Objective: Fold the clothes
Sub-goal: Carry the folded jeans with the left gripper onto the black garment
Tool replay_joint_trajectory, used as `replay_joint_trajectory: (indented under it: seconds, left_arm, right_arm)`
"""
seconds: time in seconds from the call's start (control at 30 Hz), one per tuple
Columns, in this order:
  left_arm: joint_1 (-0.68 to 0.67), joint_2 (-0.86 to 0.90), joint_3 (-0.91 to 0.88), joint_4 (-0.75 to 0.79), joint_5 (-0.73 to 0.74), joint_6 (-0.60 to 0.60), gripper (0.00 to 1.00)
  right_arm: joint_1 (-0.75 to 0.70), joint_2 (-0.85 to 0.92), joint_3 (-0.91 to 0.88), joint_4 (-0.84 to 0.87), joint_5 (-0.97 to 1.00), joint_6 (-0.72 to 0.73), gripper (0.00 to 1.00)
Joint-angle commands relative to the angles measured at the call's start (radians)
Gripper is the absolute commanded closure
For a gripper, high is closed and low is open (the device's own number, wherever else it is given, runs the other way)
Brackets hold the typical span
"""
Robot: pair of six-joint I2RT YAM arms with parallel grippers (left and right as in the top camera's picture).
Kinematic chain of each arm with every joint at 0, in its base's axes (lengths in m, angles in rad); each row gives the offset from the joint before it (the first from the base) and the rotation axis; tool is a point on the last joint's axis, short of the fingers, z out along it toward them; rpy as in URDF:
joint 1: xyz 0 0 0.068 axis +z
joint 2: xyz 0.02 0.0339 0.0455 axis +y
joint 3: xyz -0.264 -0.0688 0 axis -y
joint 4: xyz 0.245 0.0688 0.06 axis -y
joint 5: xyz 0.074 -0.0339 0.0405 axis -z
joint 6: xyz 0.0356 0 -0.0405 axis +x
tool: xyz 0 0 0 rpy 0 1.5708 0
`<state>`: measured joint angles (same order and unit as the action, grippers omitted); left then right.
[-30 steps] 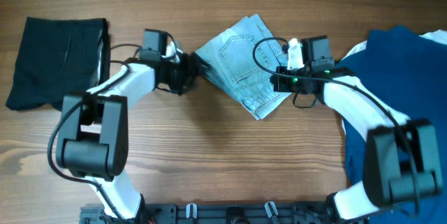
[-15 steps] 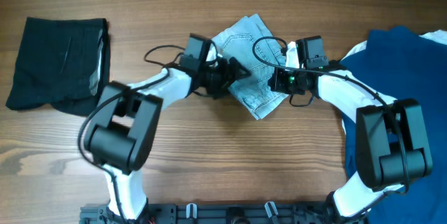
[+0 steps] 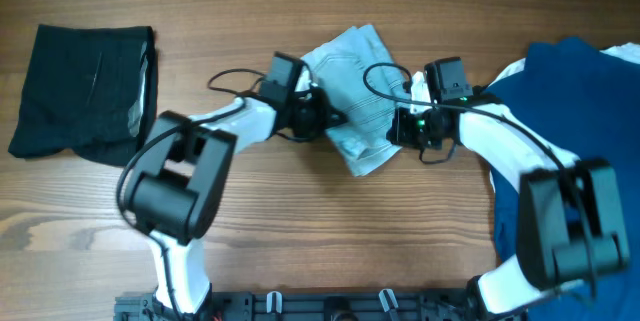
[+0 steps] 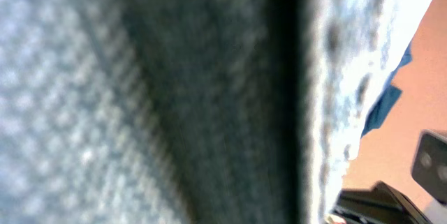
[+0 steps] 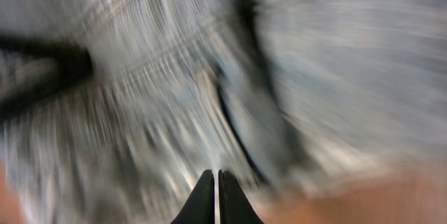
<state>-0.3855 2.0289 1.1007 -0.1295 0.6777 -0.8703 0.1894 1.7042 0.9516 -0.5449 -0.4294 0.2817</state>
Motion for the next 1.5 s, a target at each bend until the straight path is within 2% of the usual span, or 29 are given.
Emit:
replay_joint_trajectory:
  seconds: [0.0, 0.13, 0.2, 0.3, 0.37, 0.5, 0.8, 0.9, 1.03, 1.17, 1.33, 1.47]
  left_arm:
    - [0.196, -0.243, -0.02, -0.025, 0.059, 0.123, 0.96]
    - [0.445, -0.459, -0.019, 0.019, 0.059, 0.148, 0.96]
    - [0.568, -0.496, -0.019, 0.053, 0.059, 0.161, 0.96]
    - [0.714, -0.495, -0.019, 0.123, 0.078, 0.17, 0.96]
    - [0.821, -0.491, -0.019, 0.174, 0.089, 0.243, 0.96]
    - [0.905, -0.491, -0.019, 0.251, 0.08, 0.283, 0.96]
    - [0.938, -0.44, 0.029, 0.403, -0.043, 0.282, 0.96]
    - [0.937, -0.33, 0.121, 0.404, -0.03, 0.256, 0.96]
    - [0.937, -0.139, 0.324, 0.405, 0.065, 0.256, 0.96]
    - [0.937, -0.017, 0.482, 0.404, 0.077, 0.176, 0.96]
    - [0.919, 0.03, 0.497, 0.425, -0.023, 0.121, 0.96]
    - [0.9, 0.066, 0.497, 0.423, -0.016, 0.121, 0.96]
  right_arm:
    - [0.002, -0.209, -0.003, -0.038, -0.066, -0.043, 0.96]
    - [0.002, -0.337, -0.003, -0.039, -0.066, -0.015, 0.96]
    - [0.002, -0.348, -0.003, -0.038, -0.065, 0.007, 0.96]
    - [0.002, -0.345, -0.004, -0.037, -0.066, 0.017, 0.95]
    - [0.003, -0.345, -0.004, -0.044, -0.066, 0.018, 0.96]
    - [0.003, -0.345, -0.004, -0.044, -0.066, 0.036, 0.96]
    - [0.004, -0.345, -0.004, -0.043, -0.066, 0.036, 0.96]
    - [0.004, -0.345, -0.004, -0.043, -0.065, 0.036, 0.96]
    - [0.004, -0.345, -0.004, -0.043, -0.062, 0.036, 0.95]
    - [0.004, -0.345, -0.004, -0.043, -0.062, 0.036, 0.95]
    - [0.004, -0.345, -0.004, -0.044, -0.062, 0.035, 0.95]
    - [0.004, -0.345, -0.004, -0.05, -0.063, 0.035, 0.95]
